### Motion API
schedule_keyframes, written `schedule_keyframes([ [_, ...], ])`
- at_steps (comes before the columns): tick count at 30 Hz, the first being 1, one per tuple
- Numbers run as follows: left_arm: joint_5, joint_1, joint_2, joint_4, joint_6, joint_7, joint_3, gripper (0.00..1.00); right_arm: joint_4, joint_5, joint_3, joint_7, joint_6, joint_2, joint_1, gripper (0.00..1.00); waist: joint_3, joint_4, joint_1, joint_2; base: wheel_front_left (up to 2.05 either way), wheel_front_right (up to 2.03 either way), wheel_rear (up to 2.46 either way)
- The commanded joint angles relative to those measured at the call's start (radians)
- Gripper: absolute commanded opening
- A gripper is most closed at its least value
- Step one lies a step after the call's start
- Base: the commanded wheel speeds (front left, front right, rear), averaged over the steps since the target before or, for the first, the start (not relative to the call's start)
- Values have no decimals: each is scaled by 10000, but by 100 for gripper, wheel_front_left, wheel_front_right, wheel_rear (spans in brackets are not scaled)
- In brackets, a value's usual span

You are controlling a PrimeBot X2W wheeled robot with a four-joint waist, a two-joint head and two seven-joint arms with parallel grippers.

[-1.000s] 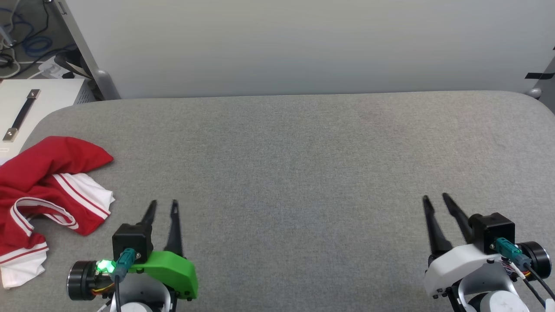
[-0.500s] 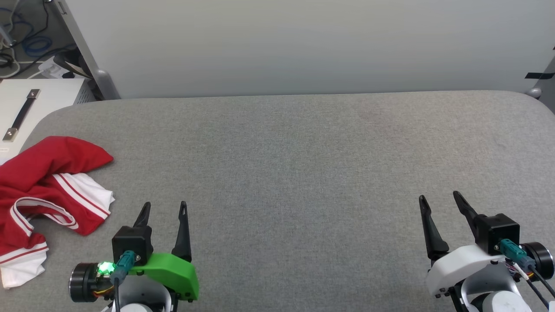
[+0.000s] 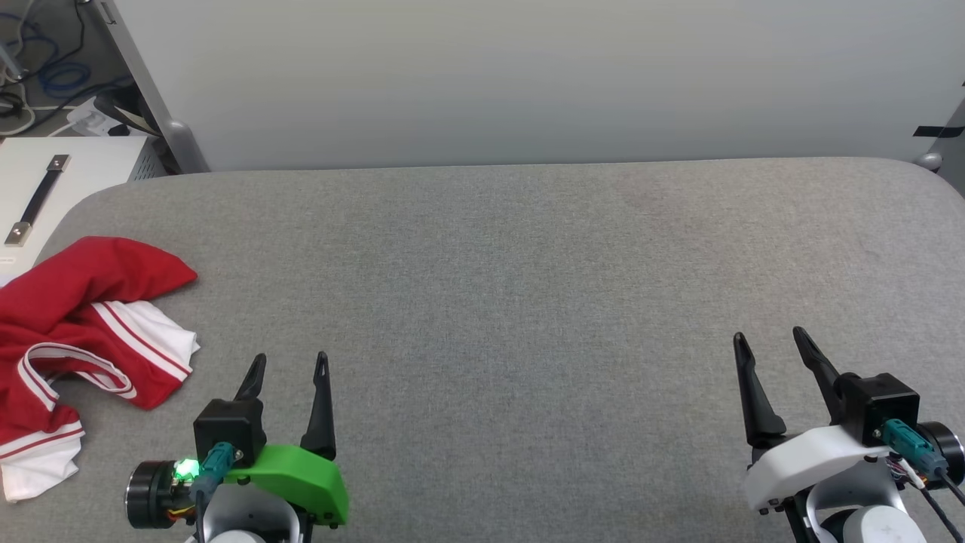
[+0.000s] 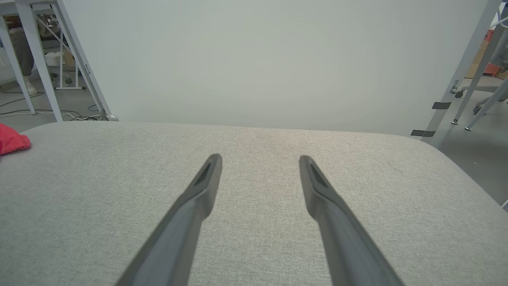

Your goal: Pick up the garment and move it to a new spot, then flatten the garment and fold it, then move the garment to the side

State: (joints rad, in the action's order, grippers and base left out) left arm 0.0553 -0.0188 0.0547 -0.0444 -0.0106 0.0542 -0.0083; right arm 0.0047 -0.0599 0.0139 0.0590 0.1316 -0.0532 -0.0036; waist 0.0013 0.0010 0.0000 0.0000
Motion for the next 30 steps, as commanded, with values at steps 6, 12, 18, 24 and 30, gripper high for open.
schedule_keyframes([
  [6,270,-12,-14,-13,-85,242,-5,100,-72,-274,48,220,-3,9,-33,100,-6,14,0,0,0,0,0],
  [12,375,-40,-16,54,-135,365,16,100,-176,-384,56,341,-3,10,-66,100,-4,0,0,0,0,0,0],
  [18,466,-68,-18,55,-173,494,6,100,-200,-448,83,468,-4,12,-39,100,-18,-2,0,0,0,0,0],
  [24,574,-98,-20,-182,-213,618,-61,100,-41,-435,98,591,-4,13,-17,100,-12,-2,0,0,0,0,0],
  [30,667,-61,-22,-224,-252,742,-73,100,-79,-529,126,713,-5,15,-46,100,18,2,0,0,0,0,0],
])
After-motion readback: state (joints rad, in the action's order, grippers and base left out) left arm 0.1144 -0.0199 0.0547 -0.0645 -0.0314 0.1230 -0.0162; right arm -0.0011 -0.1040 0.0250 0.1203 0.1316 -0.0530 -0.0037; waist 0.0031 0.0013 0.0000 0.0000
